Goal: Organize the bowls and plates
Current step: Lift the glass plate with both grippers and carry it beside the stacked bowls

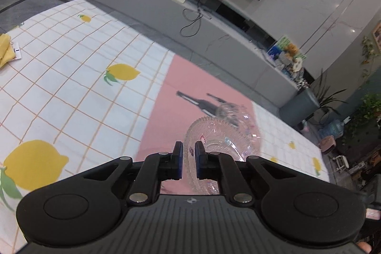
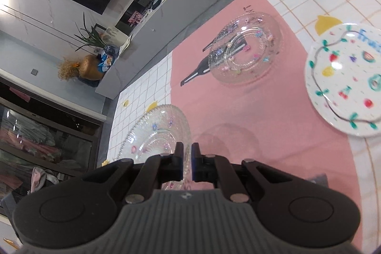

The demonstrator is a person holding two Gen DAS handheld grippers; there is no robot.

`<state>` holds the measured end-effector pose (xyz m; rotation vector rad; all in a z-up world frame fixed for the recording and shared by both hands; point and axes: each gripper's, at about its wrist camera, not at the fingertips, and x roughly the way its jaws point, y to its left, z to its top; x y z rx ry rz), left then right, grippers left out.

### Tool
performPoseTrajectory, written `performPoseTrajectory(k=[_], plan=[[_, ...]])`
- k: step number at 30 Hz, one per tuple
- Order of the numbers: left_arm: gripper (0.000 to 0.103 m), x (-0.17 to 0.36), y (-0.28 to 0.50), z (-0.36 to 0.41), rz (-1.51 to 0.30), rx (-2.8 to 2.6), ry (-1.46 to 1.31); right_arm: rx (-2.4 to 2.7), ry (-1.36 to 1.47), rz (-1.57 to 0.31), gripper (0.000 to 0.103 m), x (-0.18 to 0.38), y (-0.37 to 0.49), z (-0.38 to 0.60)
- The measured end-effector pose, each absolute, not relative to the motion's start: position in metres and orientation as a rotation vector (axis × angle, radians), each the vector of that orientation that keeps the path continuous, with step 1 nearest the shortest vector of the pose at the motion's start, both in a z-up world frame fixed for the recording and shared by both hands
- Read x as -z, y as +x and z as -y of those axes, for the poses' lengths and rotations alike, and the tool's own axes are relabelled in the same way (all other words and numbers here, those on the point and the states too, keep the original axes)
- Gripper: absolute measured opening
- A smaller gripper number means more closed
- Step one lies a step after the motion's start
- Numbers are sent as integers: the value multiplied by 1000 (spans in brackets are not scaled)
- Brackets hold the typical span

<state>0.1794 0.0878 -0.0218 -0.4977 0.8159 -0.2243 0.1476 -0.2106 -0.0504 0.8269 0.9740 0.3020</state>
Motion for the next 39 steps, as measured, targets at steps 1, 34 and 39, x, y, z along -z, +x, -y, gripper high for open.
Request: performPoseTrajectory(k=[1, 34, 39], plan=[[10, 18, 174, -85, -811, 230, -501, -299, 829, -977, 4, 49, 142, 214], [10, 54, 64, 80, -943, 355, -333, -38, 882, -1001, 5, 63, 21, 387], [11, 69, 62, 86, -978, 319, -321, -15, 798, -1063, 6, 72, 30, 386]])
